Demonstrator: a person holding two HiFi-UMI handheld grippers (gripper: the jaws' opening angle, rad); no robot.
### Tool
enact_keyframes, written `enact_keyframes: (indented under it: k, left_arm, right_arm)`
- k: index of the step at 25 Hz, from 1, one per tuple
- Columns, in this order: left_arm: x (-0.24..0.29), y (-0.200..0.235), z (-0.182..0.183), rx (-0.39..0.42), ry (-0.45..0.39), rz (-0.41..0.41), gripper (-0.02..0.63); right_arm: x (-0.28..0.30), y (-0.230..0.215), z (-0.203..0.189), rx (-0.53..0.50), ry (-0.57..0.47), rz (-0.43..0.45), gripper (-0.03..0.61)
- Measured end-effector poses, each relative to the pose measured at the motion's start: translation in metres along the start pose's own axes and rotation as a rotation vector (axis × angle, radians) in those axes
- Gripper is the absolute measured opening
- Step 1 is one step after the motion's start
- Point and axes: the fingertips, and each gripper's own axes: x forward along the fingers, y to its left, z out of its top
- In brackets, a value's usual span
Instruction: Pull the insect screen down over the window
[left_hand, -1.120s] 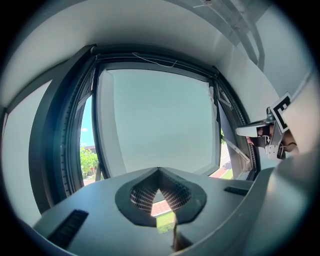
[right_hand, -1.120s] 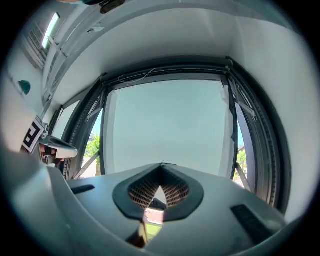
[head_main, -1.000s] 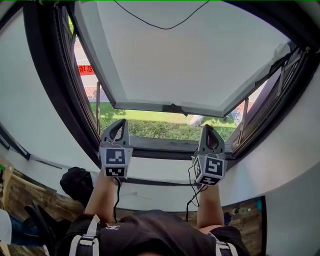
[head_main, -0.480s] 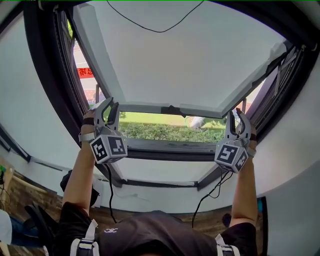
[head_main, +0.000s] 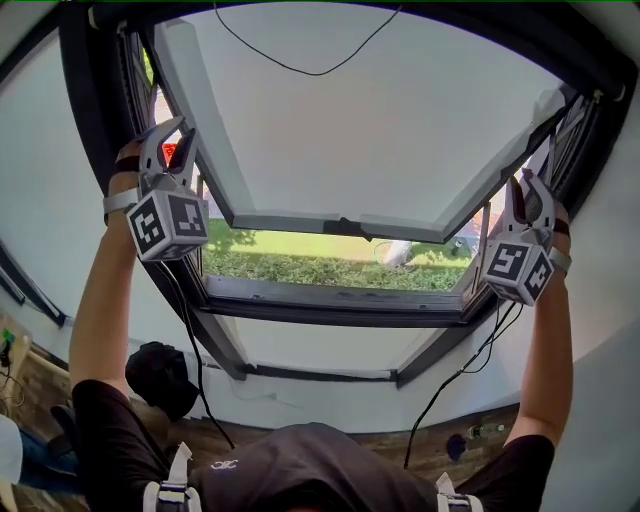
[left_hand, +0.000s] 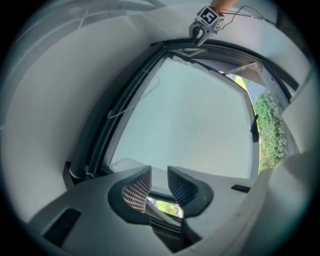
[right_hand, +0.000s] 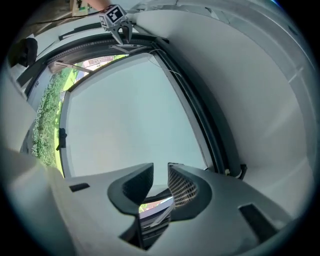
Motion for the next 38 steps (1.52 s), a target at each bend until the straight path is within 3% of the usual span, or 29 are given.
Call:
enact_keyframes:
  k: [6, 14, 20, 23, 30, 38]
  left_arm:
    - [0.029, 0.091, 0.014, 0.041, -0.007, 0.05, 0.117]
    - [0.057, 0.148, 0.02, 0.119, 0.033, 0.064, 0.117]
    - [0.061, 0.164, 0.025, 0.139, 0.024, 0.08, 0.072]
    - [0.056, 0.167, 0.027, 0.135, 0.012, 0.096, 0.107]
    - [0.069, 0.163, 0.021, 0.192, 0.06, 0.051, 0.082]
    - [0.068, 0.166, 0.019, 0.185, 0.075, -0.004, 0.051]
  right_arm:
    - [0.028, -0.071, 0.01, -0.017, -0.004, -0.041, 0.103]
    - [0.06, -0.129, 0.017, 0.001, 0.004, -0.08, 0.103]
    - [0.07, -0.146, 0.021, -0.005, 0.012, -0.086, 0.112]
    - [0.074, -0.154, 0.022, 0.003, 0.016, -0.085, 0.112]
    - [0.084, -0.171, 0.024, -0.004, 0.034, -0.099, 0.112]
    - [0.096, -0.174, 0.03, -0.042, 0.062, -0.055, 0.096]
